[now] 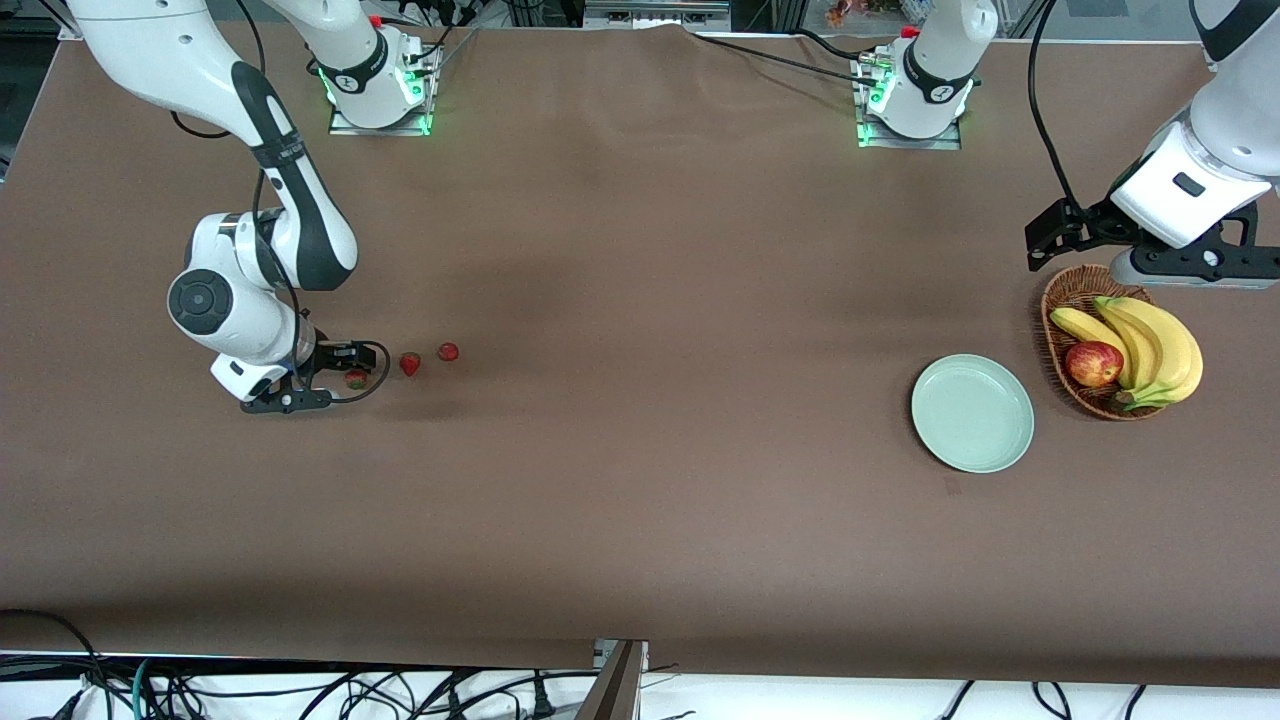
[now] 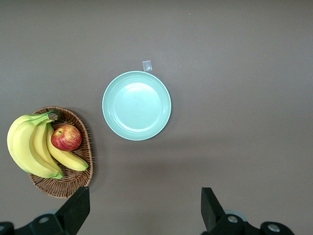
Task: Collect all strawberries into plate
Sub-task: 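Reach the right gripper down and grasp the first red strawberry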
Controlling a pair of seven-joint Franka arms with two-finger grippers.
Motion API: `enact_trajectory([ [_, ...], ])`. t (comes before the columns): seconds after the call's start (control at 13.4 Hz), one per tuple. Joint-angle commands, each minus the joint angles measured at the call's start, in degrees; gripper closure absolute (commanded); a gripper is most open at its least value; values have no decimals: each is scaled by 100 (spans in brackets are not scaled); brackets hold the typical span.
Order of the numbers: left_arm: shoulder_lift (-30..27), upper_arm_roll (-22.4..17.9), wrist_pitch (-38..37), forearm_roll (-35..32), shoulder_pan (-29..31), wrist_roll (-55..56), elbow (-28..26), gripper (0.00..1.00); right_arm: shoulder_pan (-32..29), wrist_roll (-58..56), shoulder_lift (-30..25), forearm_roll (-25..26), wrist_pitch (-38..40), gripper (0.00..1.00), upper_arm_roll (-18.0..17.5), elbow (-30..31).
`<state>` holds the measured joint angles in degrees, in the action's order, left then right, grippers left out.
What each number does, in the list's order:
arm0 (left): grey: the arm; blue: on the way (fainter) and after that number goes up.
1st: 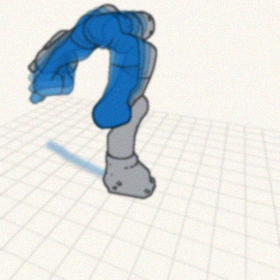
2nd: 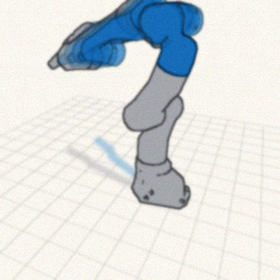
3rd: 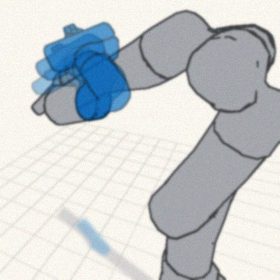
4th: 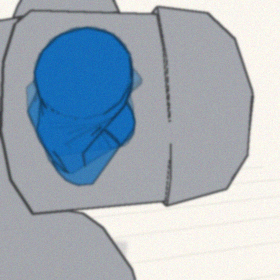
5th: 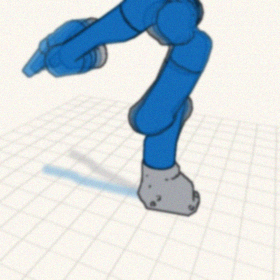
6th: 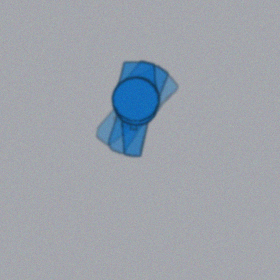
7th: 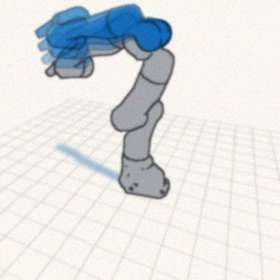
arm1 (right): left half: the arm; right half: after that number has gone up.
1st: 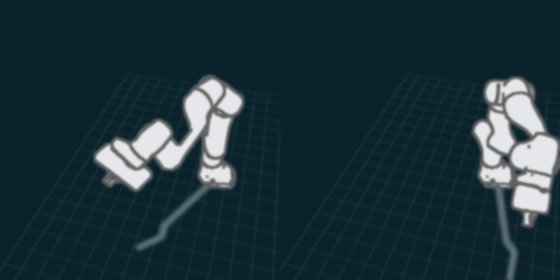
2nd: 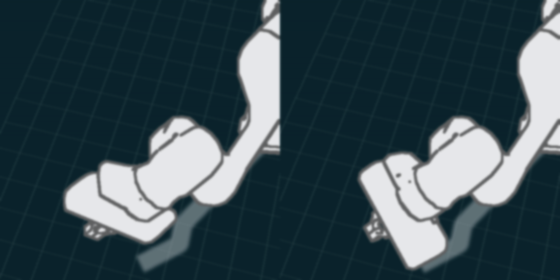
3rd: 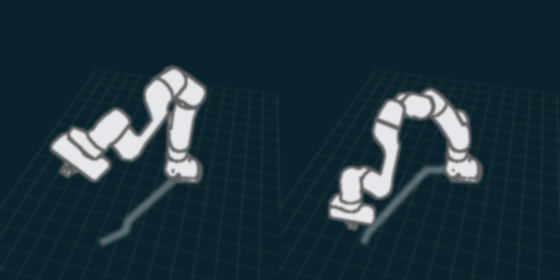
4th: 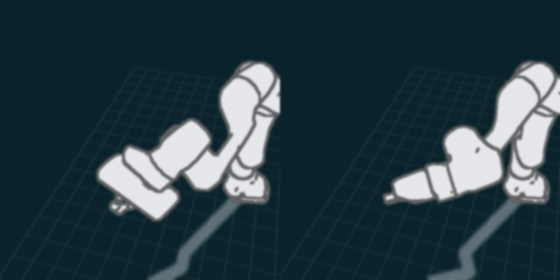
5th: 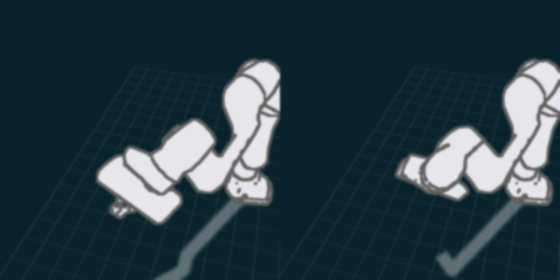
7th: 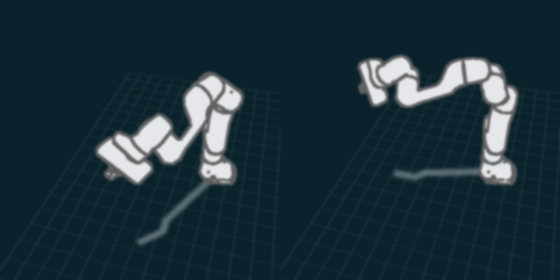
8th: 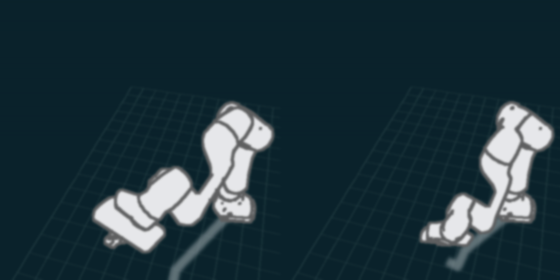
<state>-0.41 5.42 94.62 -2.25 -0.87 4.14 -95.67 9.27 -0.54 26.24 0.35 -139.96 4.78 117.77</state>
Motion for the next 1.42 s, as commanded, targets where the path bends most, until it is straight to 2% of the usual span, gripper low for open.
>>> enact_trajectory([
  [0.0,-30,-23,-102,93,0,-141,84,0,-48,-113,118,0,-268,11,-21,71],
  [0.22,-30,-23,-102,93,0,-132,93,0,-56,-113,276,0,-444,26,-21,70],
  [0.67,58,-14,-93,84,-62,-115,215,0,-56,-78,250,0,-304,80,-39,-105],
  [0.82,58,-14,-93,84,-62,-115,216,0,-39,-69,180,-8,220,81,-48,-437],
  [0.97,76,-14,-93,84,-62,-123,207,0,-13,-60,180,-96,1221,81,-74,-1182],
  [1.12,172,-14,-41,93,-62,-123,216,0,127,-34,197,-551,2066,81,-74,-1939],
  [1.35,181,-23,-75,111,0,-141,207,0,487,885,372,-843,2412,81,-83,-2548],
])
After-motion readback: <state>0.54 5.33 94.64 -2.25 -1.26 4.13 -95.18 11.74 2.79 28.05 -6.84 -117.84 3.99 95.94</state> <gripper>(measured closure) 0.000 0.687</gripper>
